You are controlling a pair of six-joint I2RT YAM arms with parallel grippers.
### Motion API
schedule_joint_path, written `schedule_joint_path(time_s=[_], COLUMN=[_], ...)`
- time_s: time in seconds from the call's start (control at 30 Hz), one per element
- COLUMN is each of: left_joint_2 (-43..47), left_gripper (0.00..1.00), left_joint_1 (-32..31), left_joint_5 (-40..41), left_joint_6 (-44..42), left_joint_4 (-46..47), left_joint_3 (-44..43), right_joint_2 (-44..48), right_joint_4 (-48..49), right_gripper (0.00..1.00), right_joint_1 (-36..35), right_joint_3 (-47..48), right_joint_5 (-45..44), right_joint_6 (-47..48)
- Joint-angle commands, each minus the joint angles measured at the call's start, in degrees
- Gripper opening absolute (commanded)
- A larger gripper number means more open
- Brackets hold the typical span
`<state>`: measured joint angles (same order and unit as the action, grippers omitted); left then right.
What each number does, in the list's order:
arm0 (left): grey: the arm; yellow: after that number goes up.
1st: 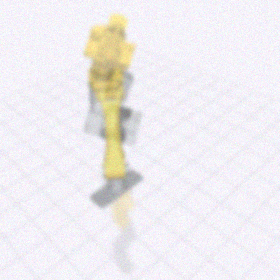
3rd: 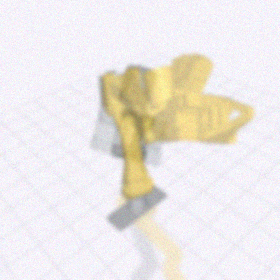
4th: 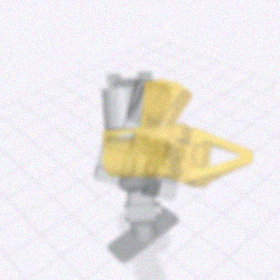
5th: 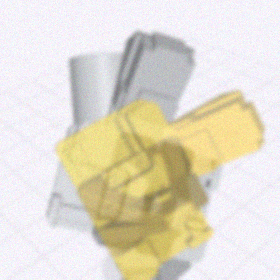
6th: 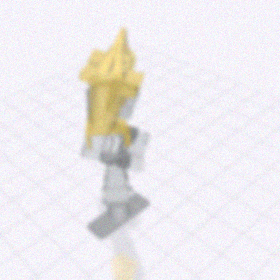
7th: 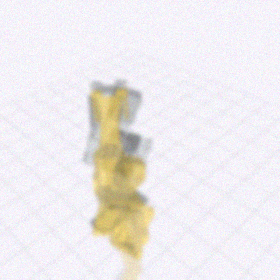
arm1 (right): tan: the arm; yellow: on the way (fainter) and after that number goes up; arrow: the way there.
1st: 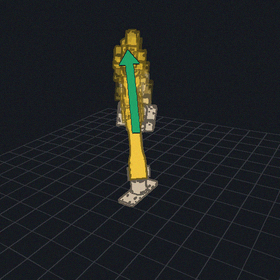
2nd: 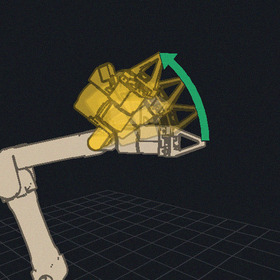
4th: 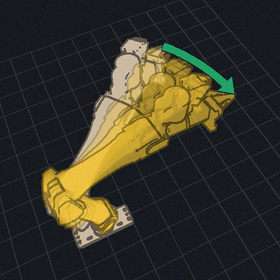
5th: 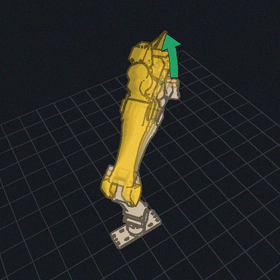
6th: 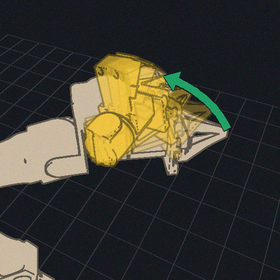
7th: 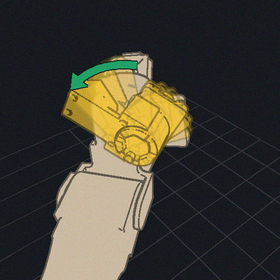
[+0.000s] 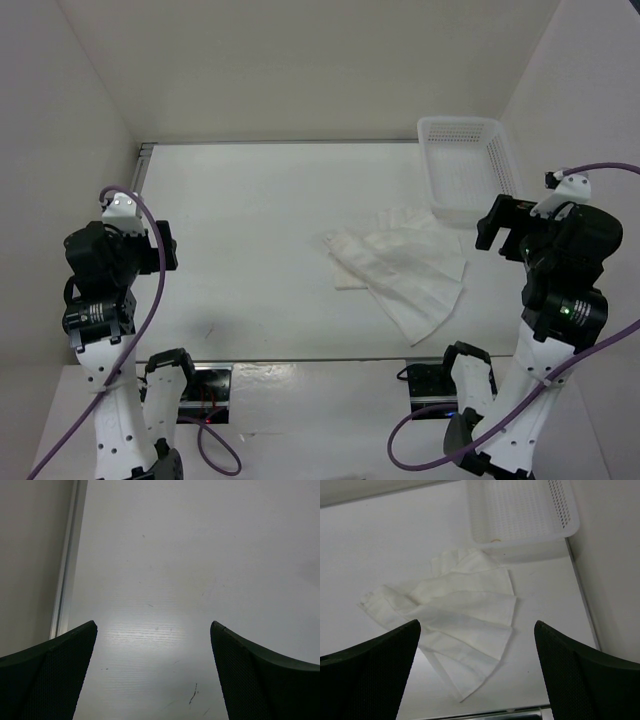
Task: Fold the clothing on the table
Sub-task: Flatten the skirt out
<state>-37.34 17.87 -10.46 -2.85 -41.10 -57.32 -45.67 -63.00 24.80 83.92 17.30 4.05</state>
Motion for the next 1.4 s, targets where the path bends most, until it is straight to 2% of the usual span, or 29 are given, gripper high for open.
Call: schedule_joint_path(time_s=[0.0, 0.13, 0.23, 0.4, 0.5, 0.53, 0.6, 0.63, 0.67, 0.73, 0.77, 0.87, 1.17, 1.27, 1.37], left_joint_2=[0.78, 0.78, -0.97, -7.03, -11.86, -11.88, -12.49, -12.49, -11.97, -11.96, -11.35, -8.38, -5.02, -4.41, -5.28], left_gripper=[1.00, 1.00, 1.00, 1.00, 1.00, 1.00, 1.00, 1.00, 1.00, 1.00, 1.00, 1.00, 1.00, 1.00, 1.00], left_joint_1=[0.33, 0.33, 0.33, 0.33, 0.33, 0.33, 0.33, 0.33, 0.33, 0.33, 0.33, 0.33, 0.33, 0.33, 0.33], left_joint_5=[-0.26, -0.26, -0.26, 6.93, 15.70, 22.52, 28.80, 36.48, 40.30, 48.30, 55.47, 62.82, 62.84, 58.64, 47.58], left_joint_6=[-0.58, -0.58, -0.58, -0.05, -0.58, -0.58, -1.97, -4.68, -6.45, -11.10, -16.60, -24.19, -23.51, -20.89, -15.35], left_joint_4=[2.08, 2.08, 1.38, -1.96, -4.07, -4.07, -3.03, -1.80, -0.40, 5.48, 7.77, 17.17, 17.90, 13.09, 3.86], left_joint_3=[0.02, 0.02, -0.77, -3.85, -7.45, -8.59, -11.67, -11.67, -11.67, -10.02, -8.53, -1.93, 0.63, -1.29, -4.55], right_joint_2=[2.06, 6.46, 5.60, 1.82, 0.24, -0.47, -0.99, -1.00, -1.70, -2.40, -2.93, -2.93, -4.60, -5.13, -5.66], right_joint_4=[4.02, 9.20, 8.52, 8.77, 9.30, 9.30, 9.30, 9.30, 9.30, 8.61, 8.60, 7.98, 7.46, 6.84, 6.31], right_gripper=[0.98, 0.98, 0.98, 0.98, 0.98, 0.98, 0.98, 0.98, 0.98, 0.98, 0.98, 0.98, 0.98, 0.96, 0.96], right_joint_1=[1.13, 1.66, 1.66, 1.66, 1.66, 1.66, 1.66, 1.66, 1.66, 1.66, 1.66, 1.66, 1.66, 1.66, 1.66], right_joint_3=[2.39, 0.20, -1.12, -7.97, -8.60, -8.60, -7.89, -7.37, -6.84, -6.14, -6.14, -5.61, -4.47, -3.32, -3.85], right_joint_5=[0.70, 6.95, 9.32, 13.54, 16.44, 17.15, 18.38, 18.38, 18.38, 17.77, 17.77, 17.24, 15.57, 14.52, 14.52], right_joint_6=[-4.40, -5.72, -5.72, -5.72, -6.25, -6.25, -5.56, -4.85, -4.32, -3.09, -2.22, -1.07, 2.96, 4.20, 5.52])
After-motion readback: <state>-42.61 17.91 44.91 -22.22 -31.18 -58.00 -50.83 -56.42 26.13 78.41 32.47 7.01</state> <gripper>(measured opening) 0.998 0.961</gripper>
